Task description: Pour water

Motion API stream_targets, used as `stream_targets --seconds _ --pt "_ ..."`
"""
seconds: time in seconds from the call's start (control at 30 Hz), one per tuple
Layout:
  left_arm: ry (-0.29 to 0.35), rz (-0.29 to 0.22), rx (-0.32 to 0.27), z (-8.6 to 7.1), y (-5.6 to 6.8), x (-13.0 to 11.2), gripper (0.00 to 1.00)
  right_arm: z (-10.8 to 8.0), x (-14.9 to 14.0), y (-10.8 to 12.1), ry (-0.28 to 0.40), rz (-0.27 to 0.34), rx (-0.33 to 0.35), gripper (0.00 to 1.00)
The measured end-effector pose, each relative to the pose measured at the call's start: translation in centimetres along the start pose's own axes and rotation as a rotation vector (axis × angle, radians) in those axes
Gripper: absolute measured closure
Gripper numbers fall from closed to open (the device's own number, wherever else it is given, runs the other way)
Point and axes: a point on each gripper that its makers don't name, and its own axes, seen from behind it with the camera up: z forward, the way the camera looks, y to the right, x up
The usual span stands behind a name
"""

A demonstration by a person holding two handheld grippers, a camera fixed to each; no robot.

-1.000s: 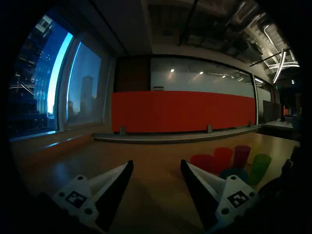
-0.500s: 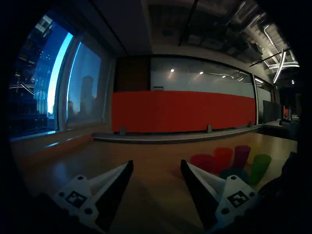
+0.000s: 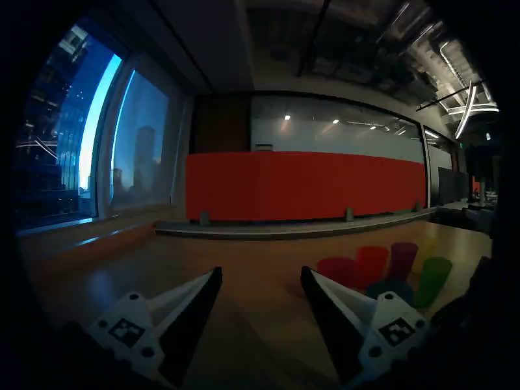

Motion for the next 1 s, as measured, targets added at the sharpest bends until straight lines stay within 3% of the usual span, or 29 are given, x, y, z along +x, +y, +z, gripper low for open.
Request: stream_targets --seconds 0.5,0.9,1.0 --pt "0.0 0.0 -0.002 0.5 0.4 0.0 0.11 1.2 -0.4 0.0 -0.023 0.014 0.011 0.01" --pt "0.0 0.0 -0.002 0.3 0.5 0.0 0.11 0.4 -1.0 1.3 -0.043 0.016 0.004 0.01" --pt "0.0 0.0 0.007 0.0 -0.1 0.0 0.11 0.0 -1.2 1.5 -0.048 0.016 0.002 0.01"
